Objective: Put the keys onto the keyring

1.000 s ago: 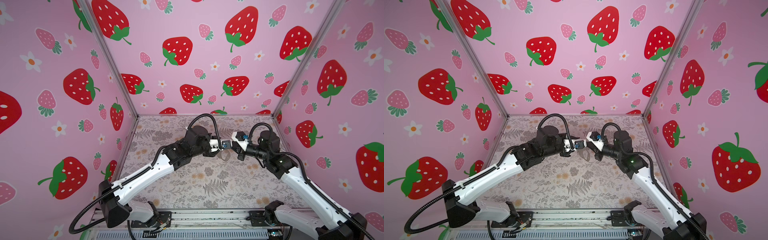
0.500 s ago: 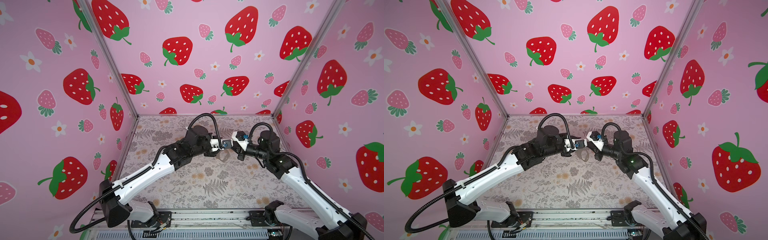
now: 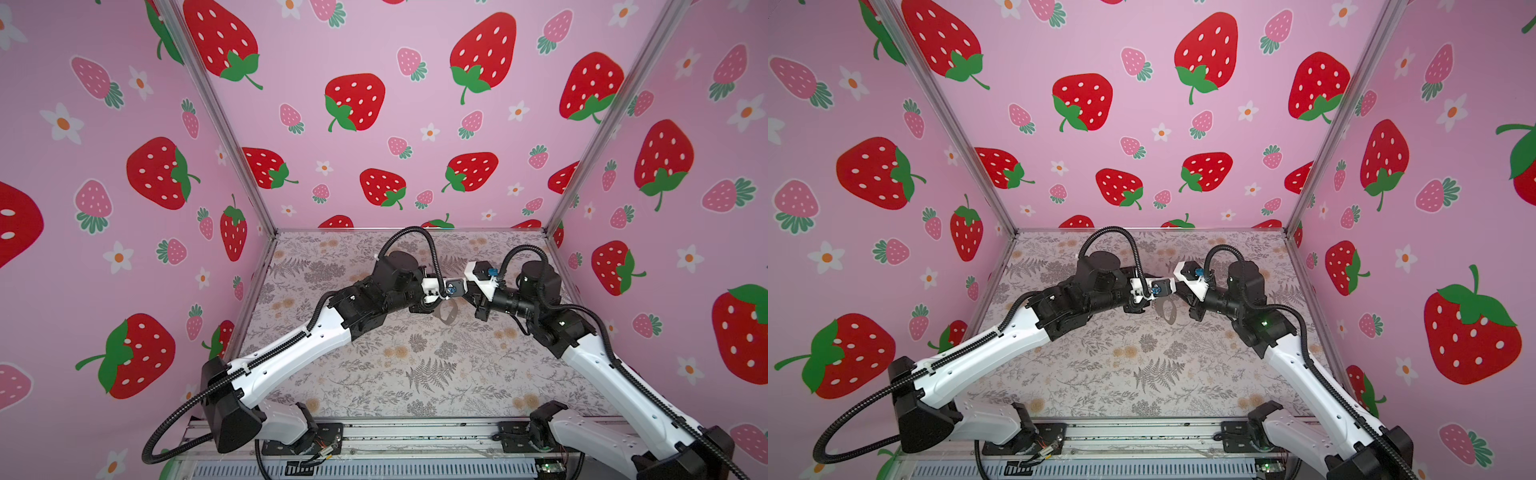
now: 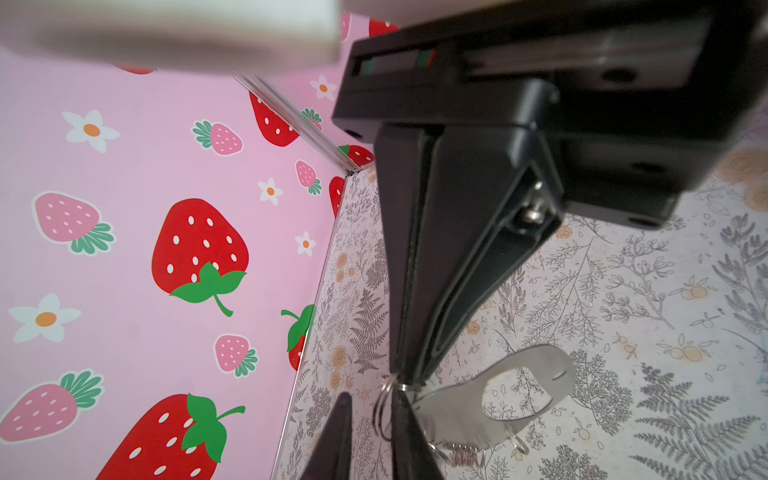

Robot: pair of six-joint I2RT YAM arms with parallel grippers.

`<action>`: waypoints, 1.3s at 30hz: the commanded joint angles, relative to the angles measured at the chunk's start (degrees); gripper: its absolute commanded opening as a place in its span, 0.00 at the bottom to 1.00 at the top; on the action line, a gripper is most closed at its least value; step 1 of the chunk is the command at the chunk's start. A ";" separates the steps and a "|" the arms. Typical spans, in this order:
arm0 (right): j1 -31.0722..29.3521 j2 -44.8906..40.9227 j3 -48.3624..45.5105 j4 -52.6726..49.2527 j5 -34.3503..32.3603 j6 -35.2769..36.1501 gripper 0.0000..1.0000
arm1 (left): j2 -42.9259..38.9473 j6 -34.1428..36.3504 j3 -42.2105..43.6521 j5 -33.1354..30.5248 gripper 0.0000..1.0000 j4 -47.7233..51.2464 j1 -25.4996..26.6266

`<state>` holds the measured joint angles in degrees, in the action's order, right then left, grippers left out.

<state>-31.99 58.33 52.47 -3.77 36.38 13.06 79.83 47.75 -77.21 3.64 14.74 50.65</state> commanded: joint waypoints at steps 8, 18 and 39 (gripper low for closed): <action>-0.22 -1.55 0.71 2.84 2.29 -0.66 0.00 | 1.03 0.51 -1.82 0.31 0.13 -0.66 0.22; -0.17 -1.99 -0.20 4.43 1.03 -0.68 0.01 | 1.21 0.47 -2.41 0.99 0.00 -0.23 0.34; 0.17 -7.79 -7.91 10.42 -6.84 2.34 0.29 | -2.73 -9.75 0.03 10.71 0.00 -6.90 -1.40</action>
<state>-31.88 51.20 45.04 5.08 29.95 14.92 78.96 40.36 -77.45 11.03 12.14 49.82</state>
